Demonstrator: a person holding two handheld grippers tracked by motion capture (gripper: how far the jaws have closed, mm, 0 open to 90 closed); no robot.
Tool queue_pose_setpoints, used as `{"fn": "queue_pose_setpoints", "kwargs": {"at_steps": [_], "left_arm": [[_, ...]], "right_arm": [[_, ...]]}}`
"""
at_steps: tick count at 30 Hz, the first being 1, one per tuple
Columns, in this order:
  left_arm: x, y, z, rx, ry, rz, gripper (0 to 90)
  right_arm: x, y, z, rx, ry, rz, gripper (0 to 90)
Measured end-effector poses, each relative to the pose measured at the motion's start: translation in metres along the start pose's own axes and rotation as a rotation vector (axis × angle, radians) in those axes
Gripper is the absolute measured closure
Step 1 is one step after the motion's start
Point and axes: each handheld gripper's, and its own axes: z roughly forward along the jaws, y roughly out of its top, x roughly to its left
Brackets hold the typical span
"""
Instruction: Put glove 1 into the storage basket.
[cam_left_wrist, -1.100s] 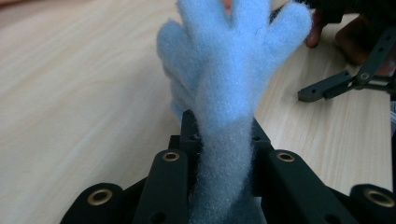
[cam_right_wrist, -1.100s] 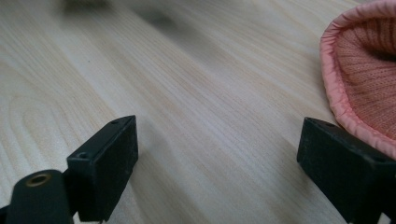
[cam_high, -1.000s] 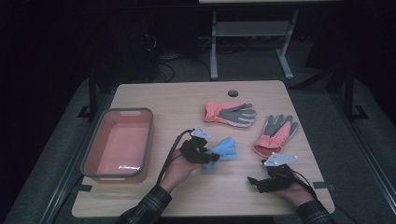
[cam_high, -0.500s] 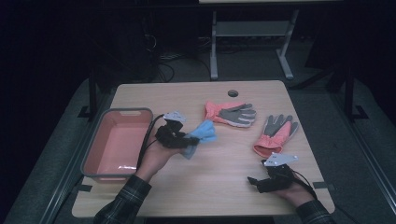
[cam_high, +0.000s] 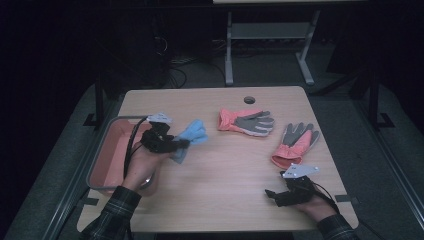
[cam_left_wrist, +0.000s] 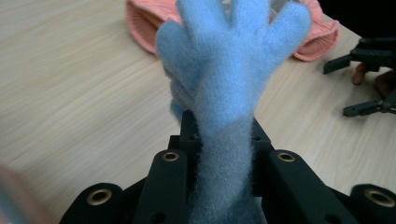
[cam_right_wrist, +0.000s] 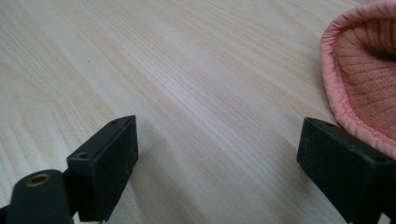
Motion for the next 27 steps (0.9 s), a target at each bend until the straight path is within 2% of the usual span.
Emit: {"fn": "queue_pose_setpoints", "kwargs": {"at_steps": [3,4,6,7,8,9,11,12,13,15,16,18,19,21,22,26,27], "left_arm": [[0.011,-0.006,-0.016,-0.011,0.035,-0.017,75.3],[0.011,-0.006,-0.016,-0.011,0.035,-0.017,75.2],[0.021,-0.013,-0.028,-0.028,0.065,-0.048,75.2],[0.021,-0.013,-0.028,-0.028,0.065,-0.048,75.2],[0.029,-0.018,-0.035,-0.035,0.087,-0.067,75.3],[0.029,-0.018,-0.035,-0.035,0.087,-0.067,75.2],[0.040,-0.028,-0.046,-0.036,0.118,-0.092,75.2],[0.040,-0.028,-0.046,-0.036,0.118,-0.092,75.2],[0.044,-0.032,-0.050,-0.048,0.129,-0.114,75.2],[0.054,-0.041,-0.060,-0.047,0.172,-0.131,75.2],[0.054,-0.041,-0.060,-0.047,0.172,-0.131,75.2],[0.063,-0.048,-0.065,-0.046,0.195,-0.153,75.1],[0.071,-0.055,-0.068,-0.031,0.218,-0.168,75.1],[0.075,-0.059,-0.068,-0.019,0.231,-0.177,74.9],[0.082,-0.066,-0.066,0.003,0.247,-0.191,74.7],[0.089,-0.073,-0.060,0.036,0.266,-0.210,74.3],[0.093,-0.076,-0.056,0.060,0.277,-0.211,74.2]], "right_arm": [[0.000,0.000,0.000,0.000,0.000,0.000,12.4],[0.000,0.000,0.000,0.000,0.000,0.000,12.3],[0.000,0.000,0.000,0.000,0.000,0.000,12.3],[0.000,0.000,0.000,0.000,0.000,0.000,12.3],[0.000,0.000,0.000,0.000,0.000,0.000,12.4],[0.000,0.000,0.000,0.000,0.000,0.000,12.3],[0.000,0.000,0.000,0.000,0.000,0.000,12.3],[0.000,0.000,0.000,0.000,0.000,0.000,12.3],[0.000,0.000,0.000,0.000,0.000,-0.001,12.4],[0.000,0.000,0.000,0.000,0.000,0.000,12.3],[0.000,0.000,0.000,0.000,0.000,0.000,12.3],[0.000,0.000,0.000,0.000,0.000,0.000,12.4],[0.000,0.000,0.000,0.000,0.000,0.000,12.3],[0.000,0.000,0.000,0.000,0.000,0.000,12.4],[0.000,0.000,0.000,0.000,0.000,0.000,12.4],[0.000,0.000,0.000,0.001,0.001,-0.001,12.3],[0.000,0.000,0.000,0.002,0.001,-0.001,12.3]]}}
